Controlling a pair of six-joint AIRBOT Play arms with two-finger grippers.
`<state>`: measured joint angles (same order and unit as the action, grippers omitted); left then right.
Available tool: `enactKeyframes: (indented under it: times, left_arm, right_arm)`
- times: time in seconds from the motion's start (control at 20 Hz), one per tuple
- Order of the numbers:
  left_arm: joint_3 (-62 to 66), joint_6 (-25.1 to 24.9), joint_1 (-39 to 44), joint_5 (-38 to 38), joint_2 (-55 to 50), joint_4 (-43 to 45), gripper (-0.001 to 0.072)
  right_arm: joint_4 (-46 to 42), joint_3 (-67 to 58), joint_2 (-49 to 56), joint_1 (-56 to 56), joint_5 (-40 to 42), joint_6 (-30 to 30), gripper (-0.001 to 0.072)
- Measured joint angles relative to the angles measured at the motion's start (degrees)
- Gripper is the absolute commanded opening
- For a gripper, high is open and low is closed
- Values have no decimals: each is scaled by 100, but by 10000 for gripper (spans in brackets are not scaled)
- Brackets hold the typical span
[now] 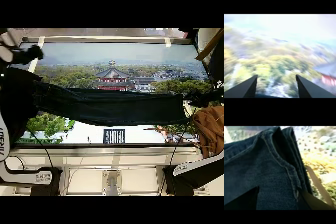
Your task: Fold the clothes and pants, and hang the long-sleeved shirts on hangers.
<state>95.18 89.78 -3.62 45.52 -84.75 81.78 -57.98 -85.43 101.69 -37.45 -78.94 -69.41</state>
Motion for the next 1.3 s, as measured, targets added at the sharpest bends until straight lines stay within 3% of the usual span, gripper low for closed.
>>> enactKeyframes:
  times: [0.15, 0.35, 1.15, 1.2, 1.25, 1.3]
  left_arm:
    - [0, -625, 765, -9, 13, -4, 572]
    - [0, -1032, 1458, -52, -103, 0, 570]
    - [0, -1202, 2468, -55, -1036, 2, 570]
    - [0, -1202, 2472, -59, -1043, 2, 570]
    - [0, -1202, 2483, -61, -1054, 4, 570]
    - [0, -1202, 2496, -63, -1060, 2, 568]
  right_arm:
    - [282, 13, 273, -238, -243, 332, 529]
    - [337, 22, 420, -448, -361, 704, 527]
    - [243, 243, 632, -459, -479, 1150, 514]
    - [317, 306, 647, -426, -472, 1172, 494]
    - [326, 361, 649, -378, -420, 1198, 408]
    - [332, 398, 660, -328, -367, 1213, 276]
